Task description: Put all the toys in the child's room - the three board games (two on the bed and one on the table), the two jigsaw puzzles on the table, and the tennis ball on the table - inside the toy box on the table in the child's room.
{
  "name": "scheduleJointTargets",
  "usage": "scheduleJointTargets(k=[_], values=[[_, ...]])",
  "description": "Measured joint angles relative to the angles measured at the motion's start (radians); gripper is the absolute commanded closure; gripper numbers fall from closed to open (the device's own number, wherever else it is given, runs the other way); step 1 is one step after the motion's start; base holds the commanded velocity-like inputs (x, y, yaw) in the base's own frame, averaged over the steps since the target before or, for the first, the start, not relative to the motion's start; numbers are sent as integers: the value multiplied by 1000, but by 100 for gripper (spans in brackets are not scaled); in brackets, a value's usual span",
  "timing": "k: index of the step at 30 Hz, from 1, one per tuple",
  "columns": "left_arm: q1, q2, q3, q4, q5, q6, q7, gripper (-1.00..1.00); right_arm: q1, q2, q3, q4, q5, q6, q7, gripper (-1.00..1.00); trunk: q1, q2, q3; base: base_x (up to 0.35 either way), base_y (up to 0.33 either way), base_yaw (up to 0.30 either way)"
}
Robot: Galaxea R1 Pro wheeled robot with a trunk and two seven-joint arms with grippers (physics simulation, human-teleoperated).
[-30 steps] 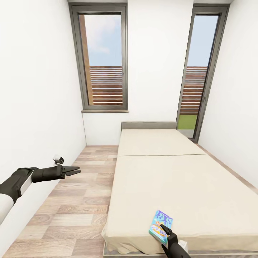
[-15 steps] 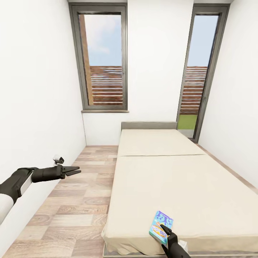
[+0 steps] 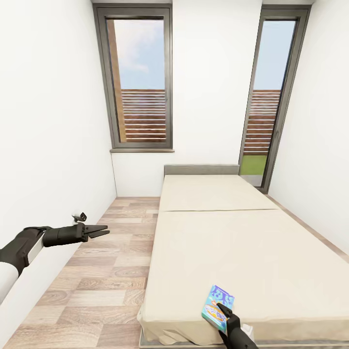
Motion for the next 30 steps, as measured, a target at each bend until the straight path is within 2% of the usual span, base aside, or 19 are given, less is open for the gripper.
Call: scheduleJointTargets(k=[6, 13, 30], values=[[0, 0, 0, 0, 1, 1, 0, -100, 0, 0, 0, -6, -1, 0, 0, -100, 0, 0, 0, 0, 0, 0], [0, 0, 1, 0, 1, 1, 0, -100, 0, 0, 0, -7, -1, 0, 0, -100, -27, 49, 22, 0, 0, 0], [0, 0, 2, 0, 2, 1, 0, -100, 0, 0, 0, -7, -1, 0, 0, -100, -27, 49, 22, 0, 0, 0]])
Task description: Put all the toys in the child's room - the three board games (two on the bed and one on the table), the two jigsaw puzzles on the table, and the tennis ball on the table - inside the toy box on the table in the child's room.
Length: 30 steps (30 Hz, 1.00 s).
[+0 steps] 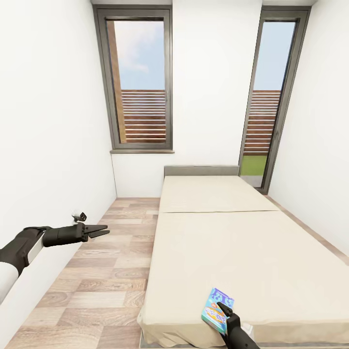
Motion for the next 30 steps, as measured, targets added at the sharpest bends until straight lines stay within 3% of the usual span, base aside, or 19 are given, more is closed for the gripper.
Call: scheduleJointTargets(k=[14, 15, 30], values=[[0, 0, 0, 0, 0, 0, 0, -100, 0, 0, 0, 0, -1, 0, -1, -100, 0, 0, 0, 0, 0, 0], [0, 0, 0, 0, 0, 0, 0, -100, 0, 0, 0, 0, -1, 0, -1, 100, 0, 0, 0, 0, 0, 0], [0, 0, 0, 0, 0, 0, 0, -100, 0, 0, 0, 0, -3, 1, 1, 100, 0, 0, 0, 0, 0, 0]])
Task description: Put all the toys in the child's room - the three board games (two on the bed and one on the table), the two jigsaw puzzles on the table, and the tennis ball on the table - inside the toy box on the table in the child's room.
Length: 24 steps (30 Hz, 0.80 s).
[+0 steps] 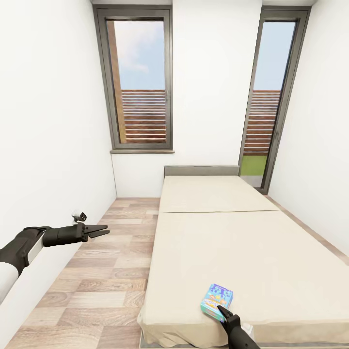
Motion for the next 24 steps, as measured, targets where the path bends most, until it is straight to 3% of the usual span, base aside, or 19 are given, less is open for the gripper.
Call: scheduleJointTargets(k=[10, 24], values=[[0, 0, 0, 0, 0, 0, 0, -100, 0, 0, 0, 0, 1, 0, 0, 100, 0, 0, 0, 0, 0, 0], [0, -7, -1, 0, -2, 0, 0, -100, 0, 1, 4, -17, 1, 2, -4, 100, -54, 98, 44, 0, 0, 0]])
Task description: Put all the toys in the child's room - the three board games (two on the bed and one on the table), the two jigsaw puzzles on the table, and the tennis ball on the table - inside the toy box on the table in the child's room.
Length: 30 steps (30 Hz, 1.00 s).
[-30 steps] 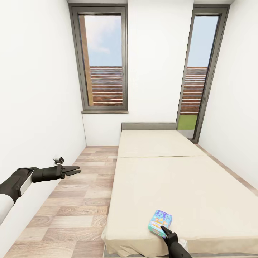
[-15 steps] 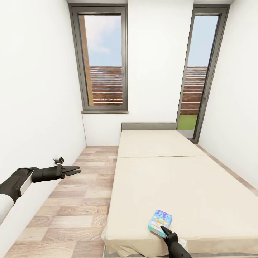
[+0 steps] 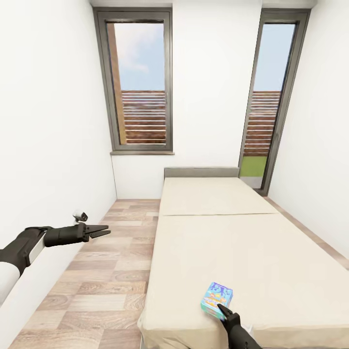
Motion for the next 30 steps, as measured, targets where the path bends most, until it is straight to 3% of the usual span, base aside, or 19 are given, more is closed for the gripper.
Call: scheduleJointTargets(k=[4, 7, 11, 12, 16, 17, 18, 19, 20, 23, 27, 30], values=[[0, -13, 0, 0, -2, 0, 0, -100, 0, 0, 17, -49, 6, 3, -9, 100, -15, 28, 13, 0, 0, 0], [0, -18, -1, 0, -2, 0, 0, -100, 0, 0, 51, -94, 4, 32, -11, 100, -27, 49, 22, 0, 0, 0], [0, -20, -2, 0, -4, -1, 0, -100, 0, 5, 85, -271, -5, 122, -52, 100, -42, 77, 35, 0, 0, 0], [0, -21, -2, 0, -4, -1, 0, -100, 0, 16, 90, -349, -4, 138, -95, 100, -46, 84, 38, 0, 0, 0], [0, -21, -2, 0, -4, -3, 0, -100, -3, 43, 92, -513, -19, 182, -195, 100, -61, 112, 50, 0, 0, 0], [0, -21, -2, 0, -5, -5, 0, -100, -7, 66, 92, -584, -24, 222, -230, 100, -65, 119, 53, 0, 0, 0], [0, -21, -2, 0, -5, -5, 0, -100, -9, 74, 92, -613, -57, 242, -242, 100, -69, 126, 57, 0, 0, 0], [0, -23, -2, 0, -5, -6, 0, -100, -11, 85, 92, -646, -55, 269, -256, 100, -73, 133, 60, 0, 0, 0], [0, -24, -2, 0, -5, -7, 0, -100, -12, 92, 92, -671, -83, 295, -266, 100, -77, 140, 63, 0, 0, 0], [0, -26, -2, 0, -5, -8, 0, -100, -13, 97, 95, -725, -137, 362, -275, 100, -88, 161, 72, 0, 0, 0], [0, -27, -2, 0, -6, -8, 0, -100, -13, 94, 105, -747, -151, 458, -282, 100, -104, 189, 85, 0, 0, 0], [0, -27, -2, 0, -5, -6, 0, -100, -9, 92, 107, -759, -157, 487, -276, 100, -115, 210, 94, 0, 0, 0]])
